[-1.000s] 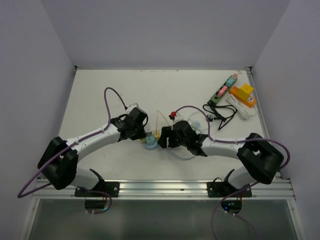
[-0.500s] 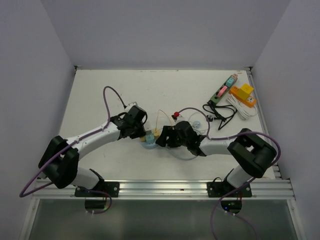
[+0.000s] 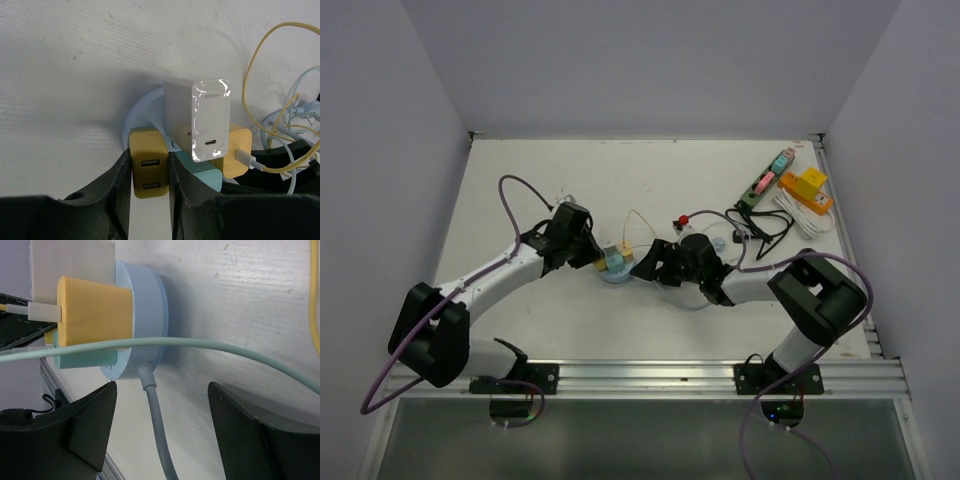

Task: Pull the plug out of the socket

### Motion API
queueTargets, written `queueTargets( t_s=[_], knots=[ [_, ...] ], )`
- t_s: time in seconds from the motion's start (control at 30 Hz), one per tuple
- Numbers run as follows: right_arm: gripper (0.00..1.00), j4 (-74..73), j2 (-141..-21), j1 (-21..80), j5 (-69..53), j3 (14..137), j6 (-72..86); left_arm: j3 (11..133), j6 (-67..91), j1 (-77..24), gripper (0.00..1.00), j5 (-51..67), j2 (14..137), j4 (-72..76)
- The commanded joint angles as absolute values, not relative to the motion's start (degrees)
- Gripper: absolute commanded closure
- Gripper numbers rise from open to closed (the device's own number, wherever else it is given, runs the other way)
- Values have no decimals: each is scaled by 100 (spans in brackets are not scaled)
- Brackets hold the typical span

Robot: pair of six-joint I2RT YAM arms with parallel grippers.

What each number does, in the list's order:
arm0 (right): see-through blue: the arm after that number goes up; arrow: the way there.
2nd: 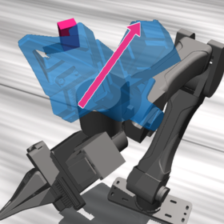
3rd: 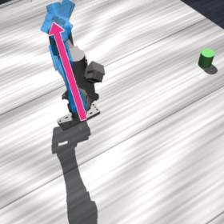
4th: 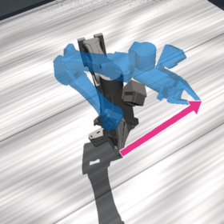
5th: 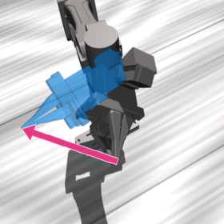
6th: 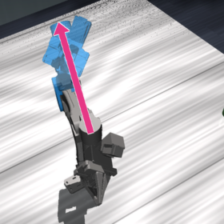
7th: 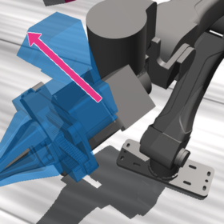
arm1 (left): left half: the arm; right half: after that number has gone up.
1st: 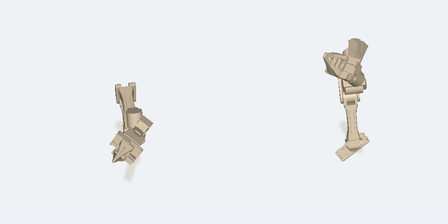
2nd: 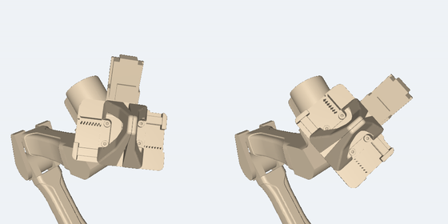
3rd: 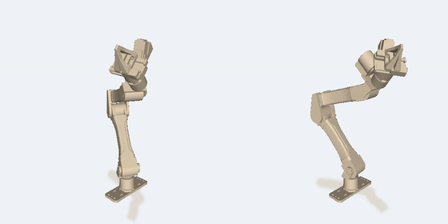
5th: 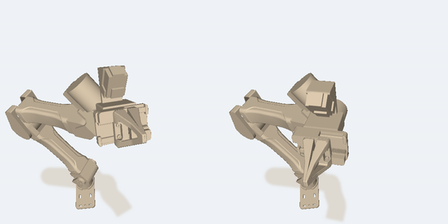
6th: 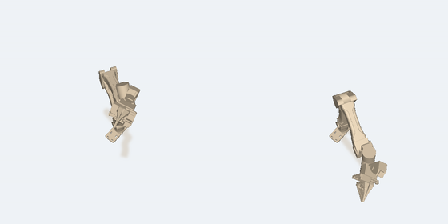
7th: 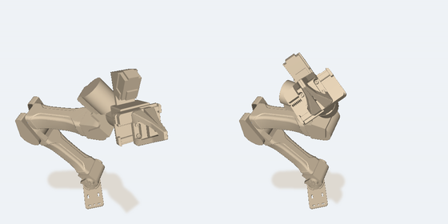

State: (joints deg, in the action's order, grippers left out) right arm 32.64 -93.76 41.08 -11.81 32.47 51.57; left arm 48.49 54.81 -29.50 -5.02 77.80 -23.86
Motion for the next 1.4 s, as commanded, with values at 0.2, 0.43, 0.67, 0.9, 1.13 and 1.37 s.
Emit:
queueTargets(
  t_s=[0.2,0.43,0.67,0.9,1.13,1.37],
  knots=[
    [23,4147,-9940,4069,-1652,3525,5581,4597,5897,-2900,100,-35,7365,-1161],
    [28,4789,-10239,3947,-1951,3384,5730,4351,5924,-2900,100,184,7269,-932],
    [55,5238,-10608,3902,-2153,3349,5678,4219,5924,-2892,100,334,7242,-800],
    [100,5037,-10687,3867,-2153,3366,5397,4219,5871,-2900,100,334,7172,-800],
    [100,4282,-10626,3858,-1750,3366,5124,4289,5880,-2865,100,334,7119,-826],
    [100,3051,-10450,3850,-959,3463,5027,4394,5792,-2856,100,185,6838,-905]
  ],
)
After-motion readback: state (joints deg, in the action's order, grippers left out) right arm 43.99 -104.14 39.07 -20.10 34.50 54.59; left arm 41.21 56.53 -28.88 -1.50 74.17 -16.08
